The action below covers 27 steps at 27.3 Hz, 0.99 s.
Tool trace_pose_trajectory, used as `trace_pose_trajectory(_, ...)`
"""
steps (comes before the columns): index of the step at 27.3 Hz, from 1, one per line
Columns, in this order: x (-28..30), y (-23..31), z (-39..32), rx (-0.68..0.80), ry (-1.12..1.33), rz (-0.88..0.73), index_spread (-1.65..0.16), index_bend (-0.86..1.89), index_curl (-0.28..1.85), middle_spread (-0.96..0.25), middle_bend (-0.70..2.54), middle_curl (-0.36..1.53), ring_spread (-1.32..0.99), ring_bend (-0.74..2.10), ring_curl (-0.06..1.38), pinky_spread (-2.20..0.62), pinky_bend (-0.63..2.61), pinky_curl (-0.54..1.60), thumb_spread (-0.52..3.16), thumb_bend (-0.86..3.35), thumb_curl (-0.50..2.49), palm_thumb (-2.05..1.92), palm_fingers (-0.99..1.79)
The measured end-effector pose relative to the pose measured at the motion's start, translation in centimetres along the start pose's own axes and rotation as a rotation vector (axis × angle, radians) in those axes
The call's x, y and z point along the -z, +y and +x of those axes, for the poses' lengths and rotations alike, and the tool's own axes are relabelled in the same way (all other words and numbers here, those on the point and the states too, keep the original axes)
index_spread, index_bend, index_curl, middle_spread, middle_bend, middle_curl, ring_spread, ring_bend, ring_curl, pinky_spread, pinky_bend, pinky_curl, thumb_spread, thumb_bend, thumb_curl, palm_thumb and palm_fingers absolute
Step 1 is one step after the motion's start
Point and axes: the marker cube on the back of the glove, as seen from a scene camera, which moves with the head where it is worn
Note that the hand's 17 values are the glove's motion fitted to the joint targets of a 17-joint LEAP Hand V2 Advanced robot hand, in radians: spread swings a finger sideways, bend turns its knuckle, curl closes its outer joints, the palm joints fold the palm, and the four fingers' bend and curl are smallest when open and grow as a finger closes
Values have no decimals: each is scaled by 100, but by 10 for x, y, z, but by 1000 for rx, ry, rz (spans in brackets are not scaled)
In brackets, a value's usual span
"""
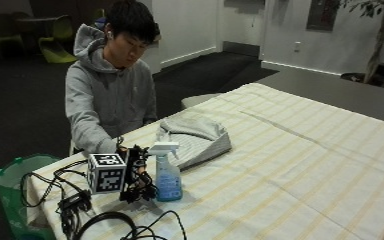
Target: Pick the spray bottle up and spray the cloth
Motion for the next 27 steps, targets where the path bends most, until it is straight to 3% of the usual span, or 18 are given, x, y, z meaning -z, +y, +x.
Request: trace_pose_trajectory(27,-37,-18,5,-8,-76,-24,-27,12,19,2,30,35,0,45,29,20,49,34,91,-3,36,78,8)
